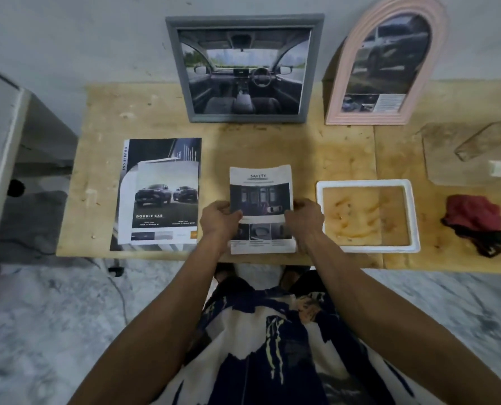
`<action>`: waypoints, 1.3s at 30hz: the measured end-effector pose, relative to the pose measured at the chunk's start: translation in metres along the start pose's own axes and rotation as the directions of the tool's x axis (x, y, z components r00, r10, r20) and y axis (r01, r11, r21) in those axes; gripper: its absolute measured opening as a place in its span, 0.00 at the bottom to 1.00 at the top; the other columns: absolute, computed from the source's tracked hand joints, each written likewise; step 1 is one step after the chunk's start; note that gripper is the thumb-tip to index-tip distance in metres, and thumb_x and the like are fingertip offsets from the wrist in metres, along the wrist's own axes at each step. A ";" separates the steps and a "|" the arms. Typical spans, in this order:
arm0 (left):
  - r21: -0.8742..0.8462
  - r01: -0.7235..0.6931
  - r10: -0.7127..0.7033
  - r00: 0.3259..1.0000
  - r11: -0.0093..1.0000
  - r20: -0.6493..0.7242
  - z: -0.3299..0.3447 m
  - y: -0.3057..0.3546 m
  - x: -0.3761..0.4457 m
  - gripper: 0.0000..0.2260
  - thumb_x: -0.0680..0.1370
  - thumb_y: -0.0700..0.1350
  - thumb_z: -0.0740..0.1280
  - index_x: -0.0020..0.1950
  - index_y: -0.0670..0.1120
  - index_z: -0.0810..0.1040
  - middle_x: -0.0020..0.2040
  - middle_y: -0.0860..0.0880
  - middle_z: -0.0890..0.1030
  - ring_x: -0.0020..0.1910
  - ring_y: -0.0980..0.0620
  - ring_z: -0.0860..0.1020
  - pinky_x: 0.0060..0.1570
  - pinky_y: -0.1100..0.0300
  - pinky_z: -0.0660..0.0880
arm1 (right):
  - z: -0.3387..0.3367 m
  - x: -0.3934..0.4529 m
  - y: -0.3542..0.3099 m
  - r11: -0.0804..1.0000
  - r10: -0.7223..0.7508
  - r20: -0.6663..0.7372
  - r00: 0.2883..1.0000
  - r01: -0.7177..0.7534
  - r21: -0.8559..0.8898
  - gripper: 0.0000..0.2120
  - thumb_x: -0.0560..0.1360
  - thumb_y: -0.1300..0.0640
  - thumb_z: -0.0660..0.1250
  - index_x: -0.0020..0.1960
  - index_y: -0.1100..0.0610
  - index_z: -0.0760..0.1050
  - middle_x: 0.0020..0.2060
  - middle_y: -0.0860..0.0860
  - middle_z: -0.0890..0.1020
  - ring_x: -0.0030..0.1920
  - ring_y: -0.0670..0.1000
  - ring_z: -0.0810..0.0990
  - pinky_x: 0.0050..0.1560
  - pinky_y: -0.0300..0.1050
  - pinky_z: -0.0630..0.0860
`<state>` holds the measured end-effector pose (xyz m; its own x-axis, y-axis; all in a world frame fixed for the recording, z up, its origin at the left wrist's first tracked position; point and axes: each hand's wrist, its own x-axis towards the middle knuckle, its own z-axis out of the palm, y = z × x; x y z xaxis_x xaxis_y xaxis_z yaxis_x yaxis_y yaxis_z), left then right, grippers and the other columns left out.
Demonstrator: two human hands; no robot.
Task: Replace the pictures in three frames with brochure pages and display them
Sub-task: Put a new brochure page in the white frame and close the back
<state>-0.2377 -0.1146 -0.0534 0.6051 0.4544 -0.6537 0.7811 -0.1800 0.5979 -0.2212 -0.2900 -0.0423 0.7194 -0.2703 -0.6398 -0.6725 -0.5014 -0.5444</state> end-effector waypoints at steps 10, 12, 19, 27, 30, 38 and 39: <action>-0.214 0.013 -0.050 0.985 0.977 -0.167 0.027 -0.001 -0.044 0.10 0.73 0.42 0.76 0.38 0.47 0.75 0.40 0.47 0.83 0.38 0.47 0.80 0.45 0.51 0.83 | -0.032 0.007 0.007 0.991 -0.100 0.153 0.983 0.085 0.105 0.12 0.78 0.58 0.61 0.61 0.57 0.74 0.51 0.51 0.79 0.50 0.54 0.79 0.44 0.45 0.78; -0.288 0.008 -0.042 0.993 0.958 -0.112 0.030 0.006 -0.058 0.08 0.75 0.39 0.74 0.45 0.45 0.76 0.43 0.44 0.83 0.36 0.47 0.79 0.37 0.53 0.81 | -0.041 0.007 0.009 0.983 -0.121 0.147 0.982 0.098 0.157 0.14 0.79 0.59 0.60 0.63 0.58 0.73 0.52 0.52 0.79 0.48 0.52 0.79 0.36 0.40 0.74; -0.451 0.046 -0.024 0.998 0.891 0.055 0.037 0.020 -0.085 0.09 0.76 0.32 0.71 0.53 0.41 0.77 0.53 0.37 0.83 0.50 0.37 0.83 0.49 0.39 0.82 | -0.066 -0.003 0.033 0.962 -0.137 -0.043 0.990 0.143 0.230 0.16 0.76 0.53 0.67 0.63 0.54 0.76 0.53 0.51 0.81 0.53 0.53 0.80 0.56 0.55 0.79; -0.678 0.147 -0.040 0.984 0.721 0.171 0.061 -0.001 -0.099 0.14 0.76 0.31 0.70 0.59 0.42 0.76 0.49 0.43 0.82 0.41 0.46 0.83 0.32 0.56 0.80 | -0.073 -0.046 0.088 0.849 0.085 -0.072 0.994 -0.035 0.528 0.25 0.72 0.45 0.73 0.64 0.51 0.68 0.51 0.54 0.79 0.50 0.56 0.82 0.53 0.57 0.81; -0.683 0.244 -0.064 0.959 0.689 0.278 0.078 -0.016 -0.112 0.20 0.76 0.31 0.68 0.67 0.38 0.72 0.57 0.39 0.82 0.45 0.44 0.83 0.34 0.54 0.81 | -0.065 -0.059 0.103 0.802 0.096 -0.065 0.993 -0.039 0.596 0.21 0.72 0.50 0.73 0.61 0.48 0.69 0.54 0.55 0.80 0.51 0.55 0.83 0.53 0.57 0.81; -0.562 0.332 -0.053 0.889 0.757 0.454 0.096 -0.027 -0.142 0.05 0.79 0.32 0.66 0.47 0.40 0.80 0.40 0.46 0.83 0.36 0.51 0.82 0.40 0.57 0.82 | -0.088 -0.065 0.109 0.798 0.097 -0.170 0.981 0.025 0.603 0.18 0.73 0.68 0.64 0.57 0.51 0.71 0.49 0.55 0.84 0.47 0.55 0.84 0.43 0.51 0.83; -0.562 0.324 -0.039 0.888 0.761 0.459 0.095 -0.025 -0.140 0.07 0.79 0.33 0.66 0.46 0.43 0.79 0.38 0.48 0.84 0.34 0.53 0.82 0.37 0.59 0.82 | -0.096 -0.063 0.110 0.800 0.093 -0.168 0.981 0.027 0.599 0.18 0.73 0.69 0.63 0.57 0.51 0.72 0.49 0.55 0.83 0.46 0.55 0.84 0.42 0.53 0.84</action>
<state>-0.3272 -0.2564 -0.0214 0.5771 0.0100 -0.8166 0.7043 0.5001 0.5039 -0.3237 -0.4069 -0.0096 0.6730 -0.4501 -0.5869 -0.6223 0.0843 -0.7782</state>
